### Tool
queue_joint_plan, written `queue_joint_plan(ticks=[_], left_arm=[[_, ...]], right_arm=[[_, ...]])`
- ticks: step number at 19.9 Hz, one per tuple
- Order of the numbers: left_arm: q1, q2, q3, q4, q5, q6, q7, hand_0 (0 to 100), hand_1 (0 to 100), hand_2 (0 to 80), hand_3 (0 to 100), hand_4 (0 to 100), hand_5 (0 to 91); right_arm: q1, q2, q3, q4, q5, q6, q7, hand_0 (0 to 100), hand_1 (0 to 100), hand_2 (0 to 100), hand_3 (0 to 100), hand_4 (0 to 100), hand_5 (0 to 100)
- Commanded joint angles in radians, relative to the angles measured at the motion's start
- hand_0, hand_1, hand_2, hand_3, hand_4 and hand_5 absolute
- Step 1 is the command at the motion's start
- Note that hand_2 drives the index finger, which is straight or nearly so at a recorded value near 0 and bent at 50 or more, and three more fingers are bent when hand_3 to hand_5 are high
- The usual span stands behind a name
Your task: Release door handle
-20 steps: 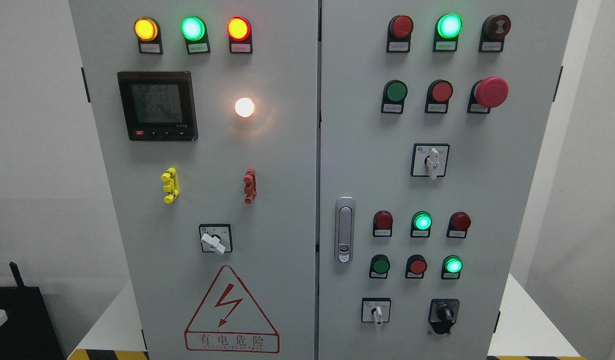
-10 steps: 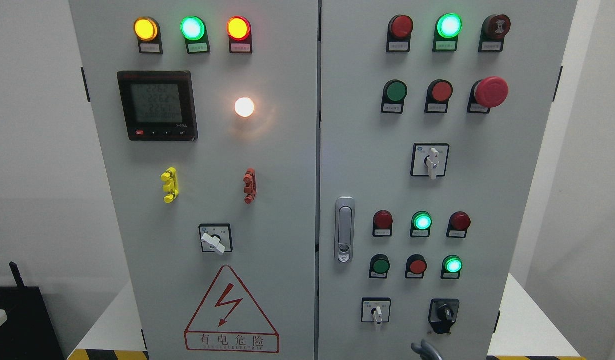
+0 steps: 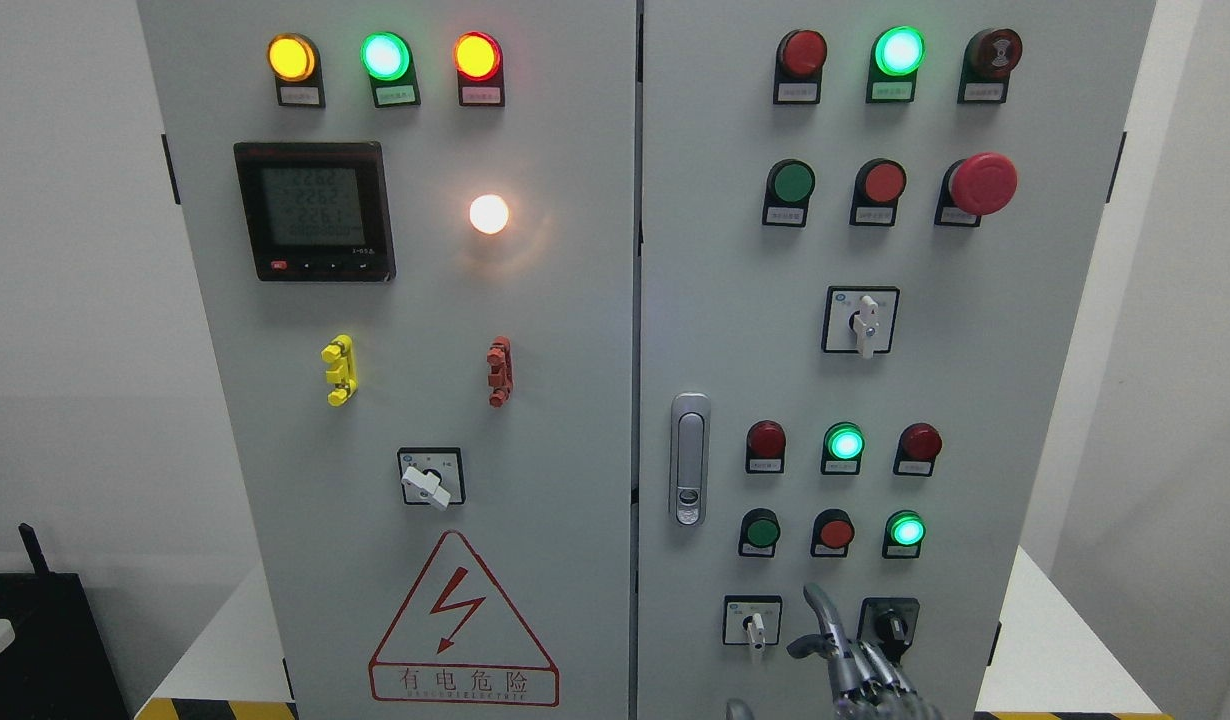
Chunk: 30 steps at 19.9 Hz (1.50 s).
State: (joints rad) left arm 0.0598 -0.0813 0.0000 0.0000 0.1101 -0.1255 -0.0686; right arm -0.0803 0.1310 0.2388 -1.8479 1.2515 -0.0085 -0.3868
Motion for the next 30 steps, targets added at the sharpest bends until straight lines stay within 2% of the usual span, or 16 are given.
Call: queue_joint_plan(ticks=[1,5,9,17,30], left_arm=[[0.000,0.000,-0.012,-0.015,0.000,0.000,0.000,12,39,0.0,0,0,0.0],[0.000,0.000,-0.012,-0.015,0.000,0.000,0.000,12,39,0.0,0,0,0.0],[0.000,0.000,-0.012,-0.015,0.000,0.000,0.000,12,39,0.0,0,0,0.0],[0.000,0.000,-0.012,-0.015,-0.001,0.000,0.000,12,39,0.0,0,0,0.0],[0.000,0.000,-0.012,-0.015,0.000,0.000,0.001,12,39,0.0,0,0,0.0]], right_arm=[[-0.130,0.006,0.132,0.185,0.152,0.045,0.008,32,44,4,100,99,98],[-0.156,0.006,0.132,0.197,0.152,0.110,0.065,33,42,5,100,100,98],[-0.171,0.006,0.131,0.197,0.152,0.114,0.072,34,41,8,100,100,99],[-0.200,0.006,0.123,0.200,0.152,0.122,0.121,35,39,9,100,100,99],[-0.219,0.009,0.089,0.208,0.152,0.159,0.123,35,38,10,100,100,99]])
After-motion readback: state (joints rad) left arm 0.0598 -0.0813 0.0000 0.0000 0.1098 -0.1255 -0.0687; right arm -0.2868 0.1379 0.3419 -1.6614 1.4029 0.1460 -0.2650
